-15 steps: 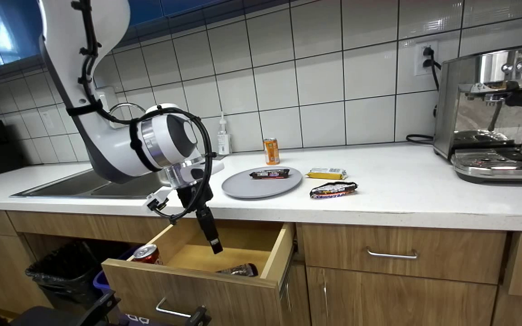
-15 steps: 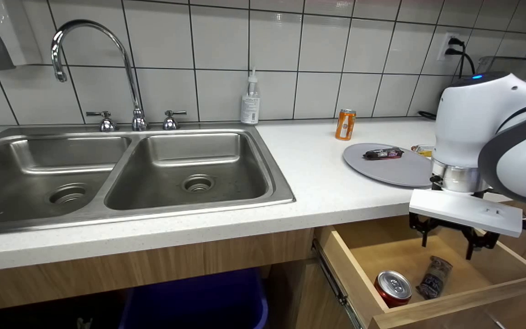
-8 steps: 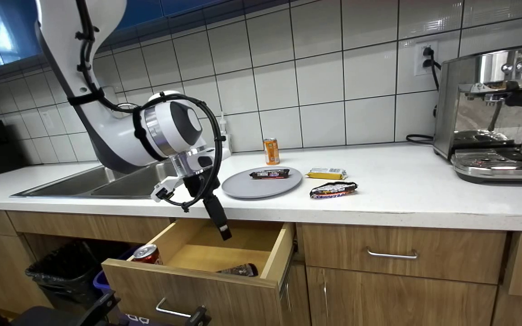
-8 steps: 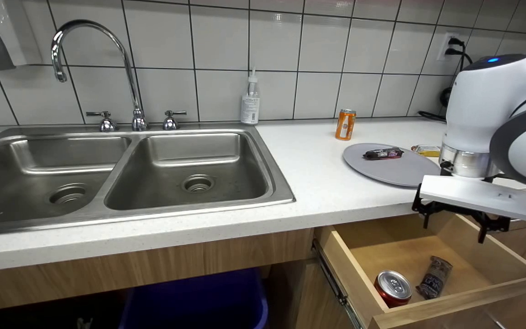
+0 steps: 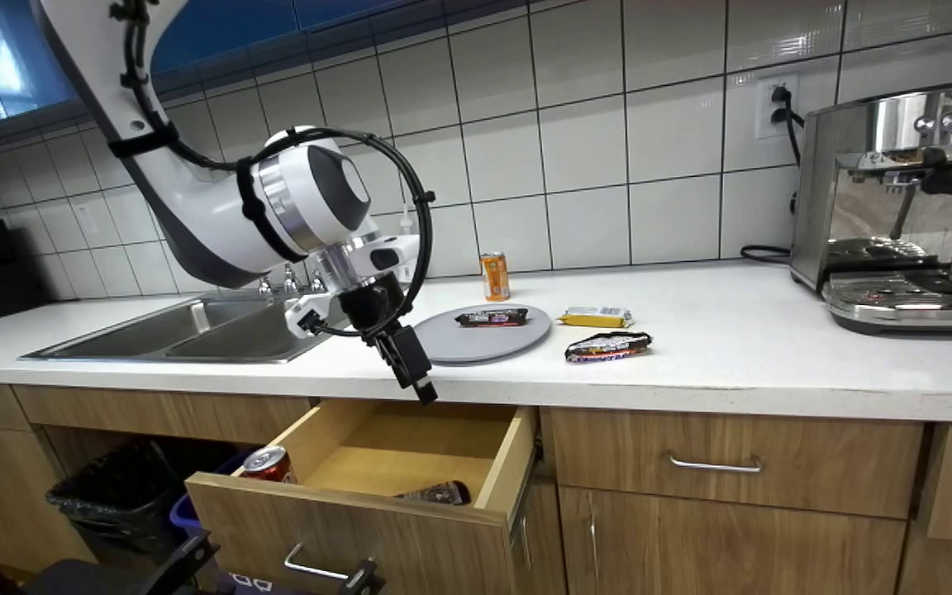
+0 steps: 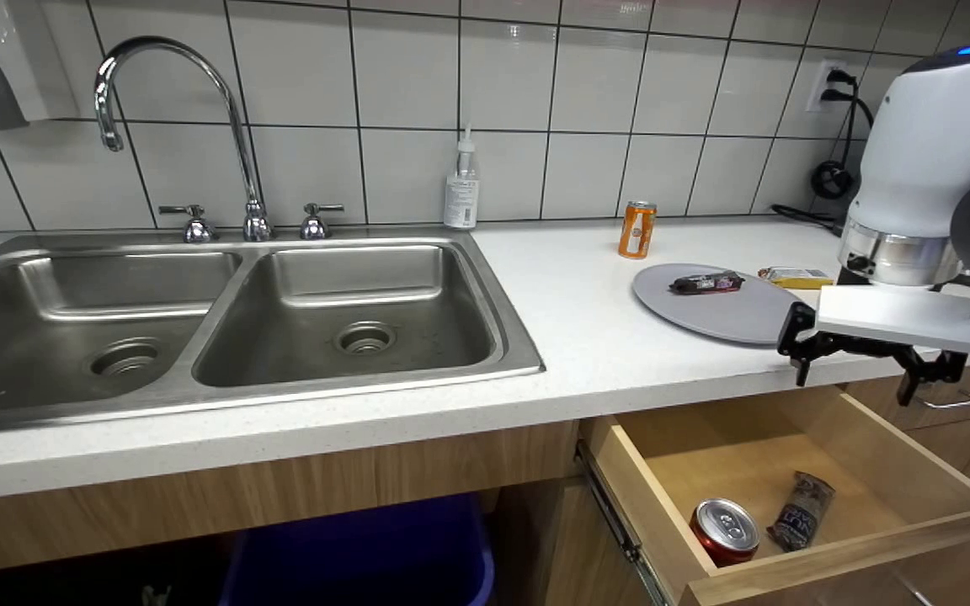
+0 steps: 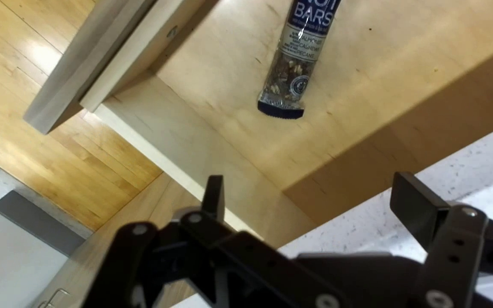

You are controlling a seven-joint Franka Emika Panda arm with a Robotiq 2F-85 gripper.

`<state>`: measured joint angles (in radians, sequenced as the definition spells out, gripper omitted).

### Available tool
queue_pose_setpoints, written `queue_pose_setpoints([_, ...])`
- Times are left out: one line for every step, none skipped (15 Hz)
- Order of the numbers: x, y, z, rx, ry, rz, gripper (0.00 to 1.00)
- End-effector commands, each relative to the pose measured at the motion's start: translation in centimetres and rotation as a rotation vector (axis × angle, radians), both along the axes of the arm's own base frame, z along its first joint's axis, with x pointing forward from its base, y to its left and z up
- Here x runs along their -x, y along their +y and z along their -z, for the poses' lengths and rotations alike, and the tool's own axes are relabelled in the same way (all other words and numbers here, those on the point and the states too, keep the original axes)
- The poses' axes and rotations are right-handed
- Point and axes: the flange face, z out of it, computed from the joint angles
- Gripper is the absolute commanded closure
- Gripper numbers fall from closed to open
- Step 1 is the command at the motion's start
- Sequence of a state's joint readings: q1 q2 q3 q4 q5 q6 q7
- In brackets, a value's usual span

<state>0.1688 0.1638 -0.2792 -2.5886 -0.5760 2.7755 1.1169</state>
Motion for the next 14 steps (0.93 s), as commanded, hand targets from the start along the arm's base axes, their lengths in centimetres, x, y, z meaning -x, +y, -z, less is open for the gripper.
queue_pose_setpoints([-0.2,-0.9,-2.7,-0.007,-0.001,-0.062,0.0])
queue_pose_setpoints([-0.5,-1.2,-3.2,-0.01,-0.007,-0.073,0.0])
queue_pose_setpoints([-0.9,-1.4,-3.7,-0.013,-0.015,-0.083,0.0])
queue_pose_setpoints([-1.4,-1.7,-4.1,-0.018,-0.021,-0.091,0.0])
queue_pose_setpoints([-1.8,-1.9,-4.6,-0.022,-0.027,-0.097,0.0])
queue_pose_setpoints([-2.5,-2.1,-5.0,-0.025,-0.036,-0.102,0.0])
queue_pose_setpoints([-3.1,-2.2,-5.5,-0.03,-0.042,-0.106,0.0])
queue_pose_setpoints([-3.9,-2.4,-5.9,-0.032,-0.052,-0.106,0.0])
queue_pose_setpoints([-4.7,-2.5,-6.2,-0.037,-0.061,-0.106,0.0])
queue_pose_setpoints([-5.6,-2.6,-6.6,-0.038,-0.072,-0.103,0.0])
queue_pose_setpoints([-6.4,-2.7,-7.0,-0.039,-0.081,-0.099,0.0])
queue_pose_setpoints([-7.4,-2.7,-7.4,-0.039,-0.091,-0.096,0.0])
queue_pose_setpoints([-8.3,-2.7,-7.7,-0.037,-0.099,-0.09,0.0])
queue_pose_setpoints([-9.1,-2.7,-8.0,-0.036,-0.107,-0.086,0.0])
